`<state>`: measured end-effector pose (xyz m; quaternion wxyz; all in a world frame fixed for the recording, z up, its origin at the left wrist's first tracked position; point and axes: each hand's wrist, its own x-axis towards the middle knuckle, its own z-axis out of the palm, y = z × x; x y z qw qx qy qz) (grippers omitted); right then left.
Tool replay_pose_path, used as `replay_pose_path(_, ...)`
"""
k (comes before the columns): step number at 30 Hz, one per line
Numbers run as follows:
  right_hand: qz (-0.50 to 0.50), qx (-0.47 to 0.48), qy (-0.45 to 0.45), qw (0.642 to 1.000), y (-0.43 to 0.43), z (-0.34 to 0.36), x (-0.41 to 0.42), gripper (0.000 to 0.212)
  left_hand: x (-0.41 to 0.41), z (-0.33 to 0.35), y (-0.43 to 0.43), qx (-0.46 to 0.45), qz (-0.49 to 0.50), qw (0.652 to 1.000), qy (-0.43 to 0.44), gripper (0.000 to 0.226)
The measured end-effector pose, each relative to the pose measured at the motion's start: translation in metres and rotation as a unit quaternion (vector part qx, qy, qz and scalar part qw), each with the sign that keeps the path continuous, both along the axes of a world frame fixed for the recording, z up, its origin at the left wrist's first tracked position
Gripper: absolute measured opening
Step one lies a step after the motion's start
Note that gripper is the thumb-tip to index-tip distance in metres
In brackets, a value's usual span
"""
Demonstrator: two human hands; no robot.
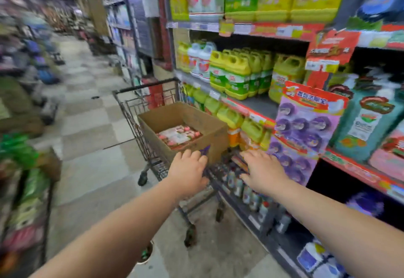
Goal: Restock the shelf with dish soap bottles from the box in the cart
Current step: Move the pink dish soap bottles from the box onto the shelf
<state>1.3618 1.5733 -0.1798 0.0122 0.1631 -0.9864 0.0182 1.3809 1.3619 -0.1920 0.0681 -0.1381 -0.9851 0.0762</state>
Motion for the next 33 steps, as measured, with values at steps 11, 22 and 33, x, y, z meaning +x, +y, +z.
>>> replay_pose_path(11, 0.071, 0.028, -0.064, 0.995, -0.136, -0.027, -0.075, 0.065, -0.030, -0.036, -0.138, 0.022, 0.090, 0.995, -0.036, 0.063)
replay_pose_path(22, 0.091, 0.008, -0.101, 0.991, -0.244, -0.045, -0.254, 0.064, -0.191, -0.025, -0.244, 0.010, 0.152, 0.986, -0.059, 0.056)
replay_pose_path(33, 0.028, 0.016, -0.143, 0.989, -0.258, -0.072, -0.371, 0.068, -0.336, -0.051, -0.264, 0.014, 0.105, 0.988, -0.114, 0.064)
